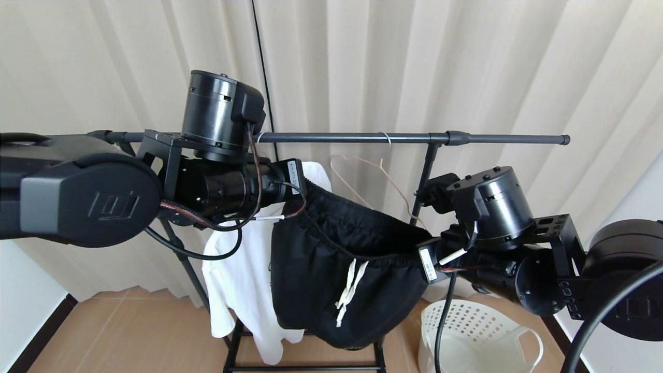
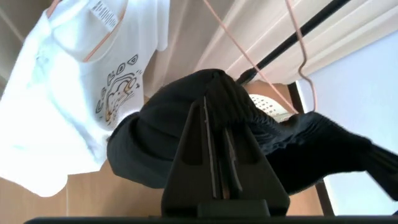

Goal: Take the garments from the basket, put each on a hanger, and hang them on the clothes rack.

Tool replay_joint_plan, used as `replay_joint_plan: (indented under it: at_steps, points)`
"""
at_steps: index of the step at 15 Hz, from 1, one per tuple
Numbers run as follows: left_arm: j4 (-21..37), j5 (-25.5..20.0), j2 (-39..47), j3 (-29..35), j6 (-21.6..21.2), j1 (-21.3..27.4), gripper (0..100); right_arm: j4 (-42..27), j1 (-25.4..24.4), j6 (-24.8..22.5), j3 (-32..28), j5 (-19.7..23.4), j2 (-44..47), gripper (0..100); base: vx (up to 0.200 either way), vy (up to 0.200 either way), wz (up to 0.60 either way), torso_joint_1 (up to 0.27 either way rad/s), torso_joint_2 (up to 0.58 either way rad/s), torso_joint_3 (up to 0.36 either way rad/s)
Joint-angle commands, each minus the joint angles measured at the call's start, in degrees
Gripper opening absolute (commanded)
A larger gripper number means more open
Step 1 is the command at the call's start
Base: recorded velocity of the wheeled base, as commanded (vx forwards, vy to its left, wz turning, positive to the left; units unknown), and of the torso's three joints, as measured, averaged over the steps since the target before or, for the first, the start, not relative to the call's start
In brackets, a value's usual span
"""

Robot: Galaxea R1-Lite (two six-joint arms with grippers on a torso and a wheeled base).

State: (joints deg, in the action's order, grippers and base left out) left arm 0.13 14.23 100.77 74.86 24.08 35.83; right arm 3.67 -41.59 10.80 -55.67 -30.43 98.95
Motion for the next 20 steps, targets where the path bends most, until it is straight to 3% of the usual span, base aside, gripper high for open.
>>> replay_joint_plan:
  at_steps: [1,4,6,7,9,13,20]
  points:
    - [-0.05,0.01,0.75,1.51,0.01,0.65,0,0.02,-0.07,-0.96,0.92,0.11,-0.16,100,0.000,0.000,0.00,0.000,0.00,0.000]
    - [-0.05,0.01,0.57,3.18,-1.14,1.88,0,0.55,-0.15,-5.26,4.79,0.54,-1.04,100,0.000,0.000,0.00,0.000,0.00,0.000]
    - [-0.13,0.10,0.39,3.36,-3.60,3.11,0,0.81,-1.21,-8.60,7.86,3.80,-1.66,100,0.000,0.000,0.00,0.000,0.00,0.000]
    - [-0.13,0.19,0.39,3.54,-4.13,3.90,0,2.48,-1.47,-8.96,9.36,9.16,-1.66,100,0.000,0.000,0.00,0.000,0.00,0.000]
    - [-0.13,0.63,0.13,3.54,-4.48,4.78,0,8.46,-1.47,-11.24,12.96,15.75,-1.83,100,0.000,0.000,0.00,0.000,0.00,0.000]
    - [-0.13,0.71,-0.57,2.92,-5.97,4.95,0,26.21,-1.38,-13.88,20.69,29.20,-4.20,100,0.000,0.000,0.00,0.014,0.00,-0.001]
    - [-0.31,0.63,-1.19,2.92,-8.26,7.94,0,29.55,-0.42,-13.35,19.99,29.81,-0.87,100,0.000,0.000,0.00,0.000,0.00,0.000]
